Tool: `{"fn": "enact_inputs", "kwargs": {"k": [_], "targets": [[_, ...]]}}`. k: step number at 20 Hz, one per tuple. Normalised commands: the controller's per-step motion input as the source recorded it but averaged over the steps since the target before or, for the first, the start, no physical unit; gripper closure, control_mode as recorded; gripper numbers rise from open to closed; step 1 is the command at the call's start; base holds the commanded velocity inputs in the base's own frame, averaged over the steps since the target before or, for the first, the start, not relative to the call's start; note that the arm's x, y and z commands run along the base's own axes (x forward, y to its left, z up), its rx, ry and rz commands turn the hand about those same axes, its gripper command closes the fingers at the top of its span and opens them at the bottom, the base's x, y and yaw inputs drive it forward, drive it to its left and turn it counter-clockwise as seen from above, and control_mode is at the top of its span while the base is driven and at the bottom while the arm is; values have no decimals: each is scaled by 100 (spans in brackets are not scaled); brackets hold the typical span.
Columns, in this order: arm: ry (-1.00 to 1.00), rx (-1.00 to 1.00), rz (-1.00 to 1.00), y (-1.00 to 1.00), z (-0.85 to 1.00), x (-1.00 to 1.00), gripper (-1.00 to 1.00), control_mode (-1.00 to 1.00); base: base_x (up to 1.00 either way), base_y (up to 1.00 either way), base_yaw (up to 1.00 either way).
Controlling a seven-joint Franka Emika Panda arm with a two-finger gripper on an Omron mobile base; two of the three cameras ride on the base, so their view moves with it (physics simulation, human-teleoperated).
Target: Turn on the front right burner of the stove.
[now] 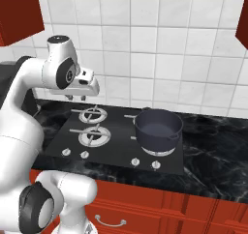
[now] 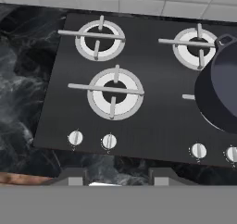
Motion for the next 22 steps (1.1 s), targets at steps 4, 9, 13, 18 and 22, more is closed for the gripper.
{"fn": "enact_inputs", "kwargs": {"k": [4,9,13,18,22], "targets": [[0,3,0,-43,-38,0,-100,-100,0,0,0],[1,8,-1,-100,-67,-6,-100,-100,0,0,0],[2,-6,-5,-100,-51,0,-100,-100,0,0,0],[5,-20,2,-100,-51,-2,-100,-100,0,0,0],[18,-2,4,-59,-47,-31,-100,-100,0,0,0]]}}
